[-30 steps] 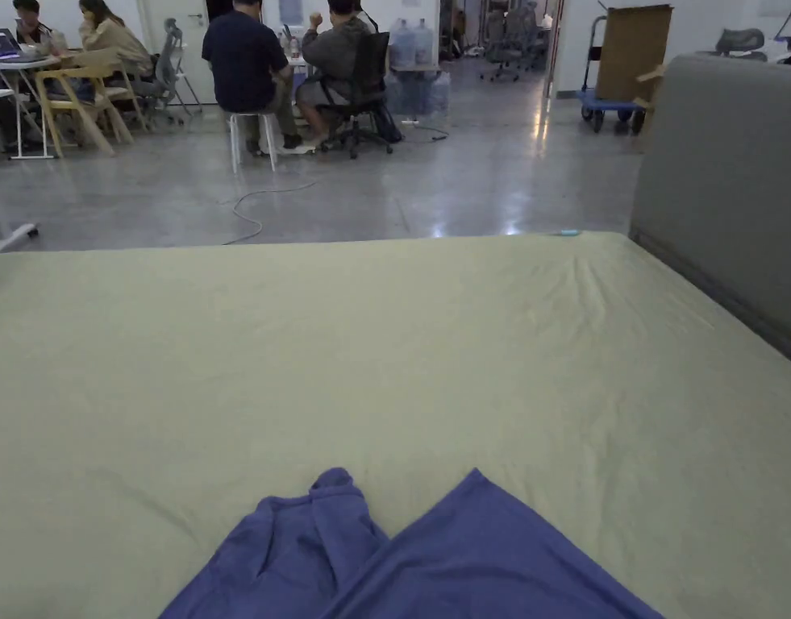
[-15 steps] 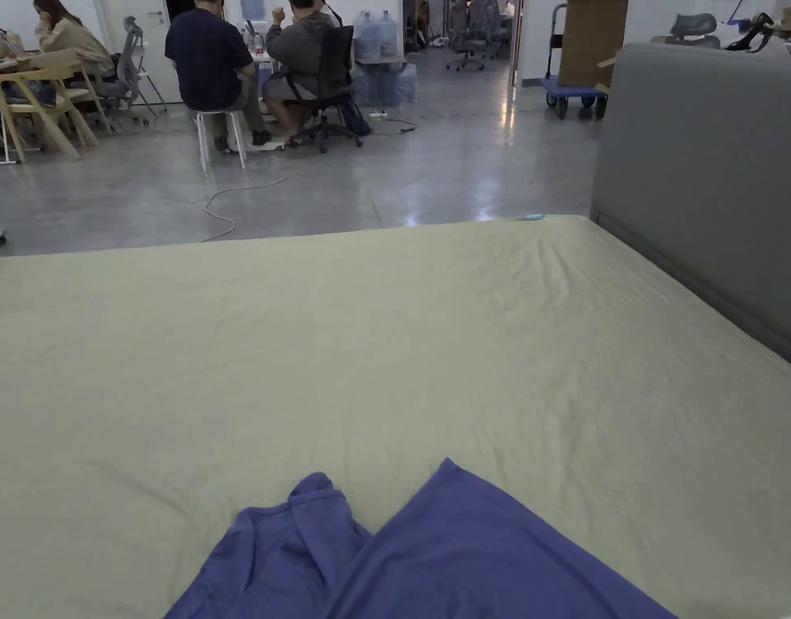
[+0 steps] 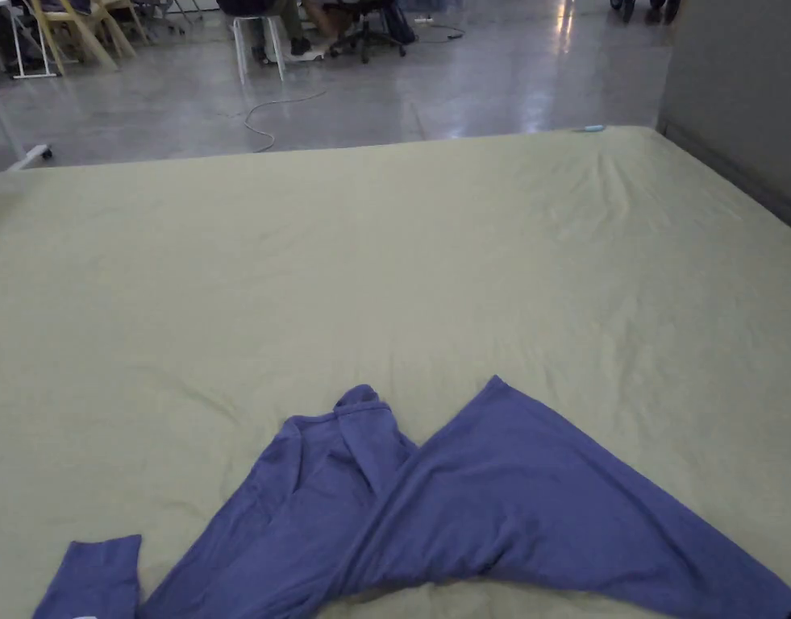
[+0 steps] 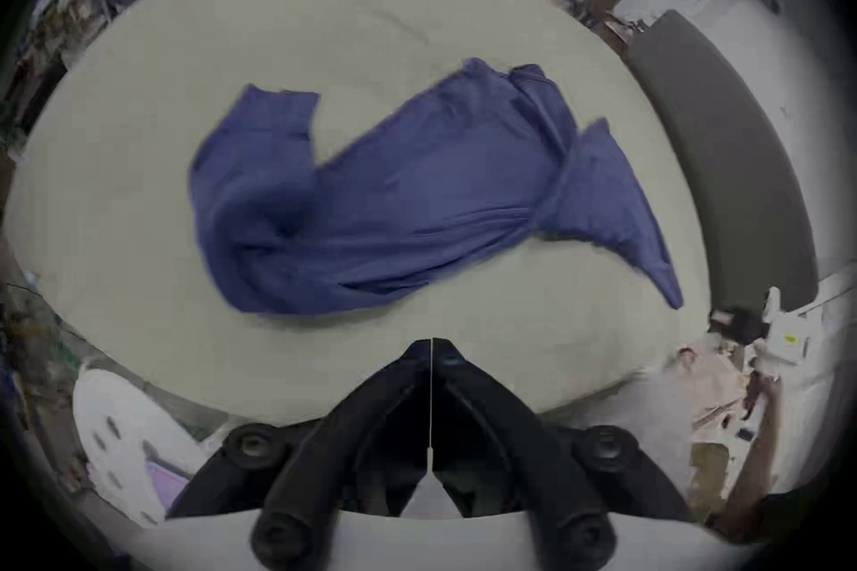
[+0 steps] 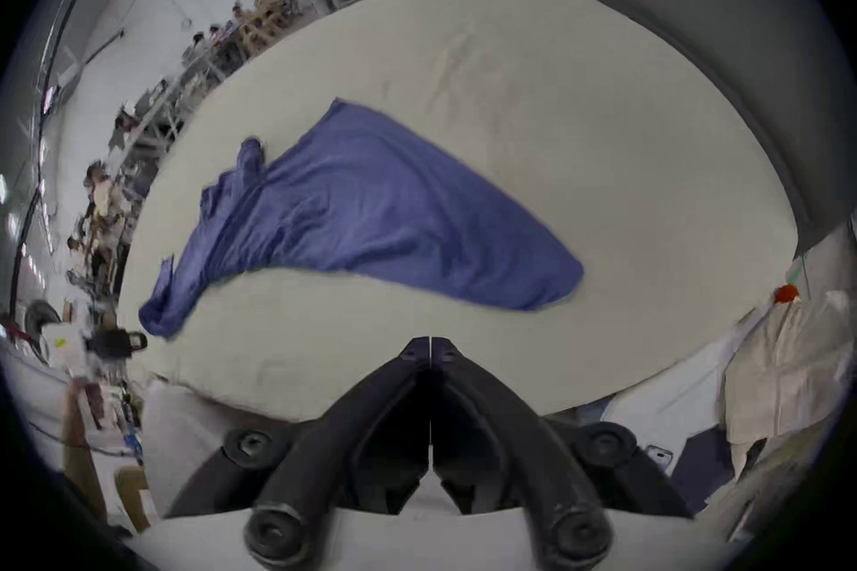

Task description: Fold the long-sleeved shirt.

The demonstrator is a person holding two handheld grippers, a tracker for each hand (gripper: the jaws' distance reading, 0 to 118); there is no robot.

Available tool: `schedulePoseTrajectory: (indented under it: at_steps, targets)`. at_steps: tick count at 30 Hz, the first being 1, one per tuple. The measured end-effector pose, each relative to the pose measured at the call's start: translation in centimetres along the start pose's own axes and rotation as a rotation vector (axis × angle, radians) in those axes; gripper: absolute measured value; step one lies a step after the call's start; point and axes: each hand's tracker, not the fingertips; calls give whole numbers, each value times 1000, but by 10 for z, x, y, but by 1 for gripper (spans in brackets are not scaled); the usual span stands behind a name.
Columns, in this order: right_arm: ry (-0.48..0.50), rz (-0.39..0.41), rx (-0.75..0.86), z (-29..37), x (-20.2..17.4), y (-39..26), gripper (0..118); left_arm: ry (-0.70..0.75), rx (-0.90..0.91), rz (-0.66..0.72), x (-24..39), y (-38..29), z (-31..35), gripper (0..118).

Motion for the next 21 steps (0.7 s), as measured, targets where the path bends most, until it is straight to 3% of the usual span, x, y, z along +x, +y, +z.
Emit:
schedulePoseTrajectory:
  at_steps: [1,2,3,4,5,11,13,14,15,17,19,21]
  targets:
    - [2,6,8,-3,-5,-1,0,-8,19,-24,7,11,-2,0]
    - [2,7,13,-5,-10,0,0,-17,51,-73,16,29,-6,7]
    - [14,9,14,-6,-13,4,0,-13,79,-113,23,49,-11,39]
    - [37,8,13,-8,-16,7,0,-1,113,-134,30,70,-17,90]
    - [52,3,15,-11,-19,9,0,16,121,-153,36,93,-30,118]
    - [68,-7,1,-25,-23,17,0,45,99,-108,68,225,-134,112]
    - [63,-11,-16,-34,-23,23,0,95,64,-97,78,236,-159,90]
    - [61,-9,-21,-38,-23,28,0,125,32,-119,80,242,-174,56]
    - [52,-7,-23,-36,-23,34,0,163,-7,-145,82,245,-190,33]
    - [38,10,-17,-43,-25,57,0,252,-118,-234,78,241,-208,28]
    - [28,47,-8,-47,-32,92,0,202,-74,-246,79,250,-195,25]
    - [57,89,32,-61,-43,141,0,169,-75,-269,70,264,-190,1]
